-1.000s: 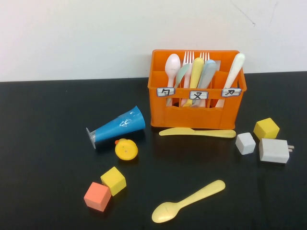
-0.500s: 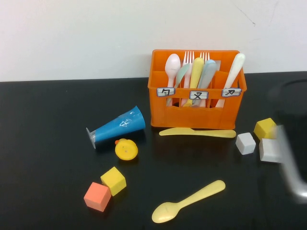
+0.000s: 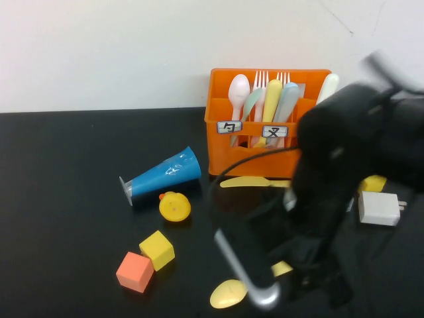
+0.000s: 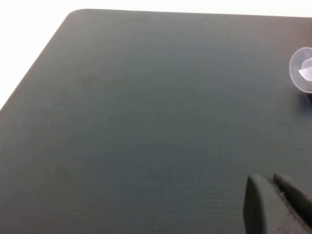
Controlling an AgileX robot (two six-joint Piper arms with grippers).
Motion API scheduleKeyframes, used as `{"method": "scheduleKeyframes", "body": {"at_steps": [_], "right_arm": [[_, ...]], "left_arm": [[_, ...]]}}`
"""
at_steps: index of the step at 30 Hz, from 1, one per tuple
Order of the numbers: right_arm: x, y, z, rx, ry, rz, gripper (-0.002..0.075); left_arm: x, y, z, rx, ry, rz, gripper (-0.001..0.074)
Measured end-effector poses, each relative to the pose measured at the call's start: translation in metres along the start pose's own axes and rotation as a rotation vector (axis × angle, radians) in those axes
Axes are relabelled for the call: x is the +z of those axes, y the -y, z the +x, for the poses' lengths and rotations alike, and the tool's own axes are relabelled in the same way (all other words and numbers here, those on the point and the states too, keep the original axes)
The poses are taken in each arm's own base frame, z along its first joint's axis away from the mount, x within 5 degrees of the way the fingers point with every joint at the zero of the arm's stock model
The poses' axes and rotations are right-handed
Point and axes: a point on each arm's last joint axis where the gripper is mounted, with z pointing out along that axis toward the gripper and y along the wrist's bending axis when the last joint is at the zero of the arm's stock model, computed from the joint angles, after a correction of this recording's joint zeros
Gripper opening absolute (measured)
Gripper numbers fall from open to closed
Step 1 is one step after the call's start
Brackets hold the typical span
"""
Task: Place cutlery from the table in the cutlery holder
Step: Pick up the spoon
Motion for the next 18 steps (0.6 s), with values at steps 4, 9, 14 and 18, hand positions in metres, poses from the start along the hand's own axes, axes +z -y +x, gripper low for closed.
{"method": "scheduleKeyframes", "body": {"at_steps": [4,9,14,18], "right_arm": [[0.026,0.011,-0.010,-0.059,-0.048,0.012,0.0412],[0.045,0.024,-0.011,-0.070,-0.086,0.018,0.0412],[0.055,0.032,-0.012,-0.065,-0.106,0.014,0.0412],[0.066,0.037,-0.012,-0.066,-0.116,0.006,0.0412]], "left_arm": [[0.000,0.000,0.000,0.000,0.000,0.000,-0.0001],[0.000,0.000,0.000,0.000,0.000,0.000,-0.0001],[0.000,0.000,0.000,0.000,0.000,0.000,-0.0001],[0.000,0.000,-0.001,0.000,0.002,0.000,-0.0001]]}}
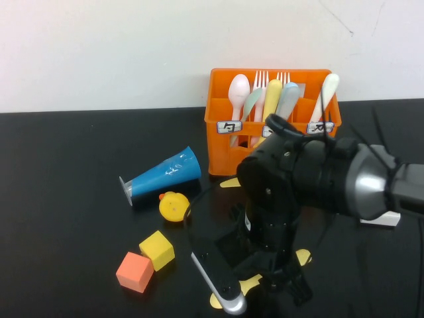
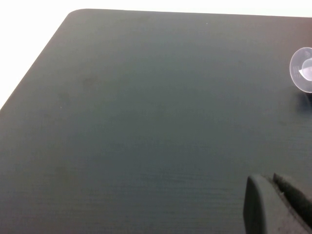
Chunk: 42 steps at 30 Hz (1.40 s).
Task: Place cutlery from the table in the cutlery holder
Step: Pick up the spoon, then place the spoon on the box
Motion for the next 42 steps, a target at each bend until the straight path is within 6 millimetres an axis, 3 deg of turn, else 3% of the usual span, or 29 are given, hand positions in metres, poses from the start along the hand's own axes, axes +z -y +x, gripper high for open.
{"method": "scheduleKeyframes", "body": {"at_steps": [7,10,16,22,29,35,42], "right_arm": [[0.014,0.004,0.005,0.020,-0.004,-0.029,0.0395],[0.016,0.006,0.007,0.029,-0.002,-0.031,0.0348],[0.016,0.005,0.005,0.049,0.010,-0.049,0.0118],[0.016,0.006,0.002,0.183,0.044,-0.051,0.0123],[0.000,0.005,-0.015,0.465,0.267,-0.029,0.0122],[-0.022,-0.005,-0.012,0.767,0.498,0.212,0.0122],[-0.050,-0.028,0.019,1.110,0.822,0.707,0.0122]], "left_arm": [[0.000,0.000,0.000,0.002,-0.001,0.000,-0.0001],[0.000,0.000,0.000,0.002,-0.001,0.000,-0.0001],[0.000,0.000,0.000,0.002,-0.001,0.000,-0.0001],[0.000,0.000,0.000,0.002,-0.001,0.000,-0.0001],[0.000,0.000,0.000,0.002,-0.001,0.000,-0.0001],[0.000,0.000,0.000,0.002,-0.001,0.000,-0.0001],[0.000,0.000,0.000,0.001,-0.001,0.000,-0.0001]]}}
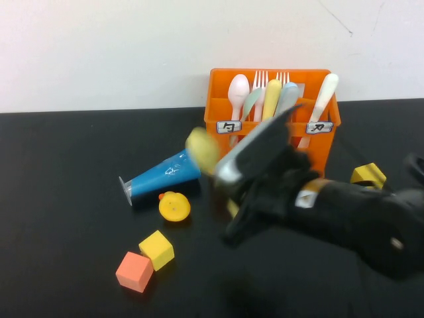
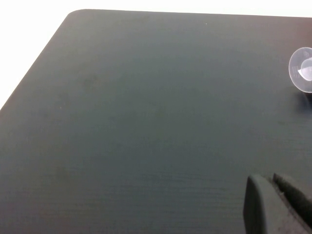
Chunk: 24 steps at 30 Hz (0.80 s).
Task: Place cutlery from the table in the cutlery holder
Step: Place the spoon on the box
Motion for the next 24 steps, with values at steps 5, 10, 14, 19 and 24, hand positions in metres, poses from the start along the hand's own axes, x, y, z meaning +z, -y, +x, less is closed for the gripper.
{"method": "scheduleKeyframes", "body": {"at_steps": [5,10,14,19,24], "right_arm": [[-0.020,0.017,-0.007,0.098,0.304,0.195,0.0122],[-0.033,0.034,-0.029,0.104,0.570,0.347,0.0122],[-0.025,0.048,-0.048,0.095,0.652,0.400,0.0122],[0.008,0.056,-0.064,0.061,0.680,0.407,0.0122],[0.045,0.061,-0.072,0.053,0.681,0.408,0.0122]], "left_arm": [[0.000,0.000,0.000,-0.002,0.000,0.000,-0.0001],[0.000,0.000,0.000,-0.001,0.000,0.000,-0.0001],[0.000,0.000,0.000,-0.001,0.000,0.000,-0.0001],[0.000,0.000,0.000,-0.001,0.000,0.000,-0.0001],[0.000,0.000,0.000,-0.001,0.000,0.000,-0.0001]]}}
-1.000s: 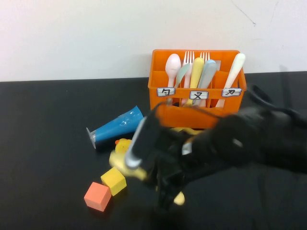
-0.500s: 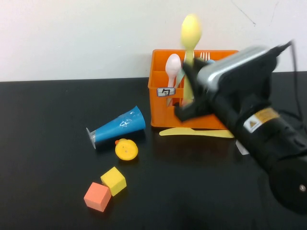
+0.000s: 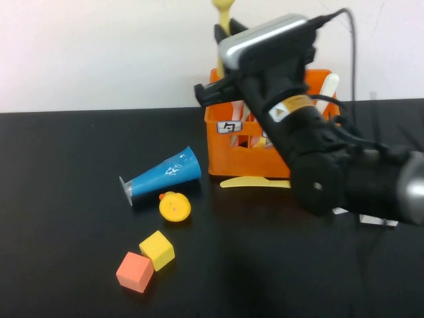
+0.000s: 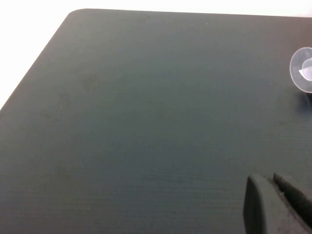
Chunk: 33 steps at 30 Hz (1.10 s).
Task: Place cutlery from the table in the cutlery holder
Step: Place the spoon on the box
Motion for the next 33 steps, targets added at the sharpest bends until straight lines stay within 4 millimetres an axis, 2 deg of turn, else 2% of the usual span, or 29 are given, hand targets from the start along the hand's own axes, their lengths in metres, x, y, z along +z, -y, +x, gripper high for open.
{"method": "scheduleKeyframes", "body": {"at_steps": [3,7,11,16,20,23,27,30,33], "right_arm": [[0.013,-0.002,0.018,-0.006,-0.035,-0.001,0.0122],[0.018,-0.002,0.039,-0.012,-0.096,-0.003,0.0124],[0.018,-0.002,0.042,-0.009,-0.115,-0.006,0.0170],[0.018,-0.002,0.041,-0.005,-0.114,-0.003,0.0272],[0.018,-0.003,0.041,0.003,-0.150,-0.017,0.0293],[0.014,-0.004,0.033,-0.010,-0.246,-0.078,0.0296],[-0.002,-0.007,0.008,-0.128,-0.416,-0.244,0.0293],[-0.019,-0.006,-0.016,-0.226,-0.512,-0.384,0.0256],[-0.037,0.006,-0.036,-0.252,-0.614,-0.481,0.0199]], "left_arm": [[0.000,0.000,0.000,0.000,0.000,0.000,-0.0001],[0.000,0.000,0.000,0.000,0.000,0.000,-0.0001],[0.000,0.000,0.000,0.000,0.000,0.000,-0.0001],[0.000,0.000,0.000,0.003,0.000,0.000,-0.0001],[0.000,0.000,0.000,0.003,0.000,0.000,-0.0001],[0.000,0.000,0.000,0.003,0.000,0.000,-0.0001],[0.000,0.000,0.000,0.003,0.000,0.000,-0.0001],[0.000,0.000,0.000,0.003,0.000,0.000,-0.0001],[0.000,0.000,0.000,0.003,0.000,0.000,-0.0001]]}}
